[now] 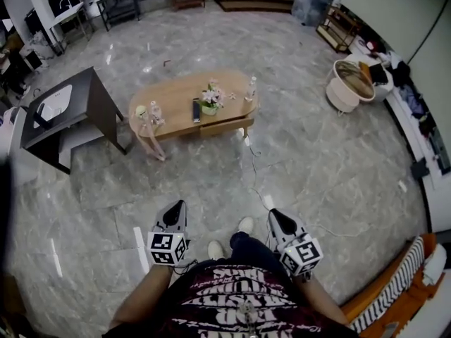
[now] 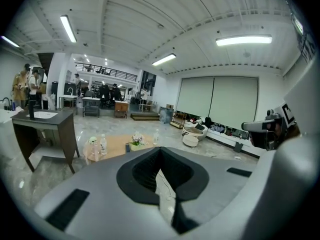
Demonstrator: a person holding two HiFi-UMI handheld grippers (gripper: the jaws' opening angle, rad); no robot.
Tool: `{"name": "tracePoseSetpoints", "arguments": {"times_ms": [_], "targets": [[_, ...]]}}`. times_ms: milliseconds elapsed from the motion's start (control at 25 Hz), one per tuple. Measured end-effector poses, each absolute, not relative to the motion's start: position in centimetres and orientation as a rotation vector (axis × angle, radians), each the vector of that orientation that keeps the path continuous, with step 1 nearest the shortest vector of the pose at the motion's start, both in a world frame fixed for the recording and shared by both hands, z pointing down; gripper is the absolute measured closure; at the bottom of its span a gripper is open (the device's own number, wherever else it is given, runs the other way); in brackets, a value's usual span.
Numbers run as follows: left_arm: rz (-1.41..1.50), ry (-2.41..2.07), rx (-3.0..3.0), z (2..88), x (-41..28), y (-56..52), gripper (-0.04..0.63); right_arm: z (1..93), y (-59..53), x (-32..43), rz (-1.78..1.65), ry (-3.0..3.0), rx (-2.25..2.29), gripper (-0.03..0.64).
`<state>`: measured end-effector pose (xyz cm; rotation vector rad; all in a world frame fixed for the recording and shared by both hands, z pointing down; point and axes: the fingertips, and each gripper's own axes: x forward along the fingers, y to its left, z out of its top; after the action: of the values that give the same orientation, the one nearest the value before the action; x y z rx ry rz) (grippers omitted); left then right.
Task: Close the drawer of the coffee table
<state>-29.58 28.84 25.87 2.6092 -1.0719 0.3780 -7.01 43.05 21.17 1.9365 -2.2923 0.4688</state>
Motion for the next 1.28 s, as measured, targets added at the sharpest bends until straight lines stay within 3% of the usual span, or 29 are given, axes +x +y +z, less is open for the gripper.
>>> {"name": "tracePoseSetpoints", "arguments": {"times_ms": [760,1280], "targets": [[0.378,-1.26,2.557,25.2,-31.4,27.3,0.572,23.9,38.7,-5.4,0.527,-2.246,1.885,0.581],[0.461,-1.177,2.575,26.9,-23.5,22.3,0.572,25.4,34.8,2.8,0.626,-2.181,1.968,0.581]]}}
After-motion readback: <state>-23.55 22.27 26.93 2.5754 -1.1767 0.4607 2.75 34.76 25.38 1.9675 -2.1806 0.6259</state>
